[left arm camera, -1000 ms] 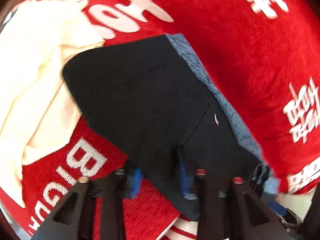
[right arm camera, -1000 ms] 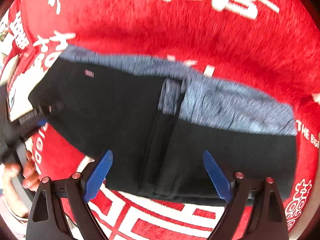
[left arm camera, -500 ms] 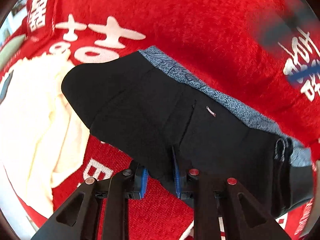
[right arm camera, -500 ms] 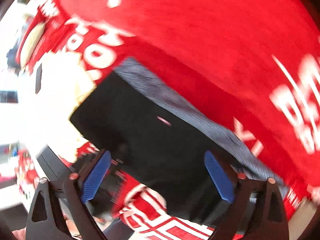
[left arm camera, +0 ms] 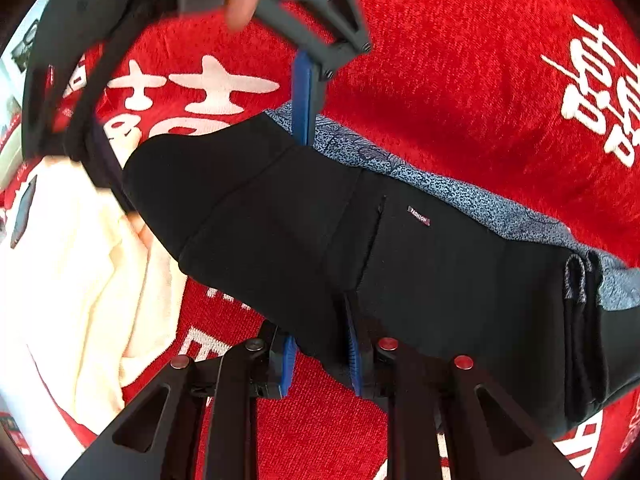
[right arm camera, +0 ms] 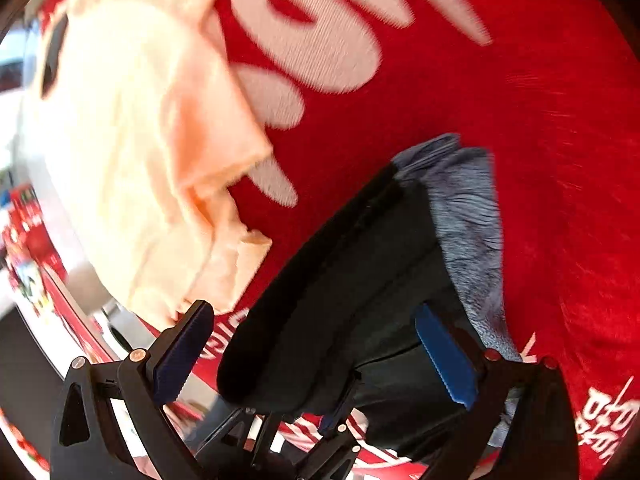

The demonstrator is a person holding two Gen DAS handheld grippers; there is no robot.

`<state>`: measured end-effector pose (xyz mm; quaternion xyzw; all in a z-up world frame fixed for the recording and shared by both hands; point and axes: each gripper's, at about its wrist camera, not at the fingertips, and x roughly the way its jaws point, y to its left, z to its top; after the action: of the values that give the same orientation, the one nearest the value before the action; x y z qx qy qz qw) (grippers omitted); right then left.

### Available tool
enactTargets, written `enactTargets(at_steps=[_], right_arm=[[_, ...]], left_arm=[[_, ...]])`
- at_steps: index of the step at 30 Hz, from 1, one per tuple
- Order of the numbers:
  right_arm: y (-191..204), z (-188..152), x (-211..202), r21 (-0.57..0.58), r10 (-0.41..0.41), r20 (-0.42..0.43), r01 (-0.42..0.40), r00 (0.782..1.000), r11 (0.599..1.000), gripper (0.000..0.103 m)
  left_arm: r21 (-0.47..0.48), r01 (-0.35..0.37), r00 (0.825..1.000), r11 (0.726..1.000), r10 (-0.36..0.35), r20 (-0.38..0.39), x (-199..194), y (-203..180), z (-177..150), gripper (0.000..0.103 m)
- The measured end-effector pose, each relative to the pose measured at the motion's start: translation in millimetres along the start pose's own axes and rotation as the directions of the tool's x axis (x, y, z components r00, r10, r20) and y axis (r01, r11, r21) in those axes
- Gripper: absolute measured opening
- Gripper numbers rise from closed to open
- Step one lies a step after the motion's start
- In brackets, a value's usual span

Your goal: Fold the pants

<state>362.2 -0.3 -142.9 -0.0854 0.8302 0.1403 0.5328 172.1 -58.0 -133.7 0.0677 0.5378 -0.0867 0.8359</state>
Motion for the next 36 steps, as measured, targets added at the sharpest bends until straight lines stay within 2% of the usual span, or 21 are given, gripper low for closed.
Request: enactTargets(at_steps=[3, 4, 5, 7, 8, 12, 17, 20, 22, 23, 24, 25, 26, 28, 30, 31, 33, 35, 36], right_arm=[[4, 2, 13, -0.027, -0.079, -0.04, 0.078, 0.996, 0.997, 0.097], [3, 1, 14, -0.025, -0.071, -0.038, 0.07, 0.997, 0.997, 0.087], [1, 0, 13, -0.016, -0.047, -0.036, 0.046, 0.998, 0.999, 0.057], [-7, -5, 7, 0.02, -0.006, -0.014, 0.006, 1.0, 1.0, 0.025], [-10, -7, 4, 0.019, -0.002, -0.002, 0.002, 1.0, 1.0, 0.02], [-29, -33, -15, 0.032, 0.063, 0.118, -0.067, 0.991, 0.997, 0.016], [-64, -86, -42, 0.054, 0.165, 0.272, -0.186, 0.948, 0.981, 0.016], [-86, -121, -59, 0.063, 0.219, 0.361, -0.258, 0.906, 0.964, 0.016], [-97, -149, -73, 0.062, 0.253, 0.436, -0.309, 0.864, 0.949, 0.016], [-102, -159, -77, 0.061, 0.263, 0.458, -0.325, 0.849, 0.944, 0.016], [-112, -178, -82, 0.058, 0.283, 0.499, -0.358, 0.819, 0.932, 0.016], [-120, -192, -87, 0.058, 0.298, 0.528, -0.384, 0.795, 0.922, 0.016], [-125, -196, -86, 0.058, 0.307, 0.545, -0.4, 0.78, 0.915, 0.016], [-142, -227, -92, 0.056, 0.329, 0.602, -0.449, 0.728, 0.892, 0.016], [-155, -253, -99, 0.054, 0.339, 0.644, -0.483, 0.686, 0.874, 0.016], [-163, -271, -100, 0.05, 0.347, 0.67, -0.506, 0.657, 0.861, 0.016], [-175, -299, -101, 0.043, 0.353, 0.707, -0.535, 0.613, 0.844, 0.016], [-192, -337, -97, 0.034, 0.358, 0.752, -0.575, 0.553, 0.817, 0.016], [-196, -344, -95, 0.031, 0.359, 0.762, -0.584, 0.538, 0.811, 0.016]], left_arm=[[0.01, -0.001, 1.0, 1.0, 0.001, 0.003, -1, -2, 0, 0.023], [0.02, -0.01, 1.0, 1.0, 0.01, 0.001, -1, -4, 0, 0.023], [0.025, -0.012, 1.0, 1.0, 0.012, 0.0, -1, -5, -1, 0.023], [0.026, -0.018, 1.0, 1.0, 0.019, -0.011, -2, -6, -2, 0.023], [0.024, -0.015, 1.0, 1.0, 0.016, -0.007, -3, -5, -2, 0.023], [0.052, -0.02, 1.0, 0.998, 0.02, 0.015, -14, -14, 2, 0.023], [0.095, -0.011, 0.998, 0.995, 0.005, 0.066, -45, -33, 2, 0.023], [0.13, -0.005, 0.995, 0.992, -0.008, 0.101, -65, -49, 3, 0.023], [0.154, 0.005, 0.992, 0.988, -0.024, 0.122, -78, -58, 5, 0.023], [0.17, 0.006, 0.991, 0.985, -0.029, 0.133, -86, -66, 7, 0.023], [0.185, 0.007, 0.989, 0.983, -0.034, 0.143, -92, -72, 8, 0.023], [0.202, 0.01, 0.988, 0.979, -0.042, 0.152, -99, -79, 8, 0.023], [0.222, 0.012, 0.986, 0.975, -0.049, 0.161, -107, -87, 8, 0.023], [0.259, 0.017, 0.983, 0.966, -0.064, 0.174, -118, -100, 6, 0.023], [0.304, 0.019, 0.979, 0.952, -0.08, 0.189, -130, -117, 4, 0.023], [0.381, -0.051, 0.957, 0.923, -0.064, 0.284, -136, -125, 1, 0.023], [0.425, -0.051, 0.952, 0.904, -0.084, 0.294, -145, -143, -6, 0.023], [0.47, -0.044, 0.95, 0.882, -0.109, 0.293, -153, -162, -13, 0.023], [0.49, -0.041, 0.949, 0.871, -0.12, 0.292, -157, -171, -18, 0.023]])
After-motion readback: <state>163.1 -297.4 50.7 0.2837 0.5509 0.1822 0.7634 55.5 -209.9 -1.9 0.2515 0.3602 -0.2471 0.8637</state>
